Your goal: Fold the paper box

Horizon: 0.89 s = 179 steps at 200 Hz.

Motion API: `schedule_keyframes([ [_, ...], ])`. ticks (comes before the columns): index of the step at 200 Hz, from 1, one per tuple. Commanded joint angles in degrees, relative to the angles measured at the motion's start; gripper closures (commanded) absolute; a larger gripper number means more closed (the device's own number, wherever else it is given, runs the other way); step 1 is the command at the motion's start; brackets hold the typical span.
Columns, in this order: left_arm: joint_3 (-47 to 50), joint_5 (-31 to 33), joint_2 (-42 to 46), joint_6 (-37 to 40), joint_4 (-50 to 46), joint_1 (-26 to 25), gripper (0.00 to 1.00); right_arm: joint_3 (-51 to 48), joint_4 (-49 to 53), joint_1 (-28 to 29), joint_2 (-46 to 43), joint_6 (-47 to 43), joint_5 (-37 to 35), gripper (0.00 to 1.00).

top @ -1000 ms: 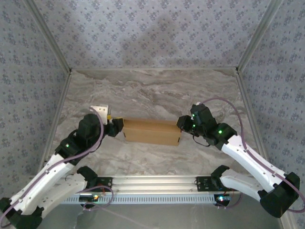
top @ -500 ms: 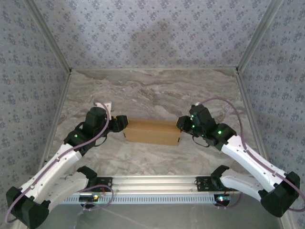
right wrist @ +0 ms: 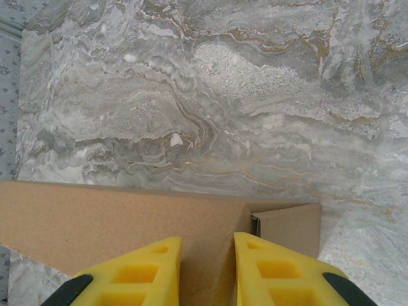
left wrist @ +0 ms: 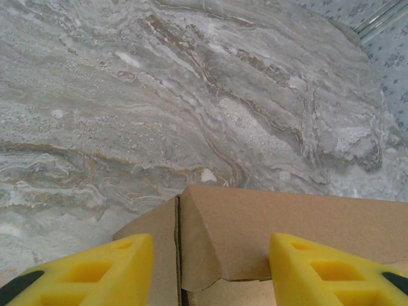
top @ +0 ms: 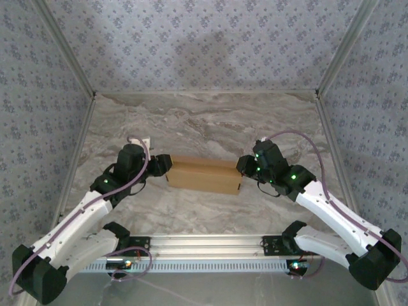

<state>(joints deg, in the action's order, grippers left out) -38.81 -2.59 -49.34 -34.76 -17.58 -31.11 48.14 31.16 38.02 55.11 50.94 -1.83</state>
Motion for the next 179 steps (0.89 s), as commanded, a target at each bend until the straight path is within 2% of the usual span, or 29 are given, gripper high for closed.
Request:
schedule_keyframes([
  [1, 2.58, 0.38, 0.03, -1.04, -1.52, 0.26, 0.52, -1.63, 4.79, 0.34, 0.42, -1.11, -2.00, 0.75],
  [67, 5.07, 0.59, 1.33, -2.30, -1.12, 0.27, 0.57, -3.72, 3.55, 1.41, 0.23, 1.05, -1.72, 0.75],
  [101, 6.36, -0.06, 1.51, -2.99, -0.26, 0.27, 0.61, -4.59, 0.82, 1.42, 0.30, 2.89, -0.74, 0.81],
  [179, 9.56, 0.13, 3.39, -4.06, -0.47, 0.27, 0.66, -9.74, 2.06, 1.51, 0.12, 3.87, -1.41, 0.84],
])
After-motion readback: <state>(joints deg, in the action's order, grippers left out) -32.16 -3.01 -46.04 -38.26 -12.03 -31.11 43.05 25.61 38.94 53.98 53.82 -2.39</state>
